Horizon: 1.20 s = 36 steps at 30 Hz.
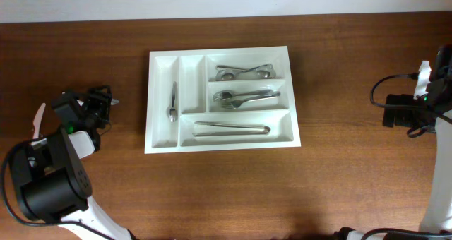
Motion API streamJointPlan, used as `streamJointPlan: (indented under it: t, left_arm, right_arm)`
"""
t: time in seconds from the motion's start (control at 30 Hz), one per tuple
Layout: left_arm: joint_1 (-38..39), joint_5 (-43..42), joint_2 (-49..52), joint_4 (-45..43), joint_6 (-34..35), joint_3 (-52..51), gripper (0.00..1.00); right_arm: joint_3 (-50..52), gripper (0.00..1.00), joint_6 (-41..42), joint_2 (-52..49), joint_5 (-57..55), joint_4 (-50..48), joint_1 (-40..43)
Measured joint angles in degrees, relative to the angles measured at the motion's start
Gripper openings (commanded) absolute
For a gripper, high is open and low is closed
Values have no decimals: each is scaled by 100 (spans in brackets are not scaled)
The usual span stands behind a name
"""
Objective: Pack container
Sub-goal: 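Lower the left gripper toward the silver spoon and align with its handle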
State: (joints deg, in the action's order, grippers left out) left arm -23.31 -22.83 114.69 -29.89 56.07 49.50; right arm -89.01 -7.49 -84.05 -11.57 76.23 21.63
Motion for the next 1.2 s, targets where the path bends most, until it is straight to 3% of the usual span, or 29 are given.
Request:
streamJointPlan:
  t: [1.03, 1.2]
  left_arm:
    - [-11, -94, 109, -173, -136, 20, 62]
    - [-15, -52, 116, -140, -39, 22, 50]
  right_arm:
    - [0, 99, -2, 0, 0, 2, 0]
    - [0, 99, 2, 0, 0, 2, 0]
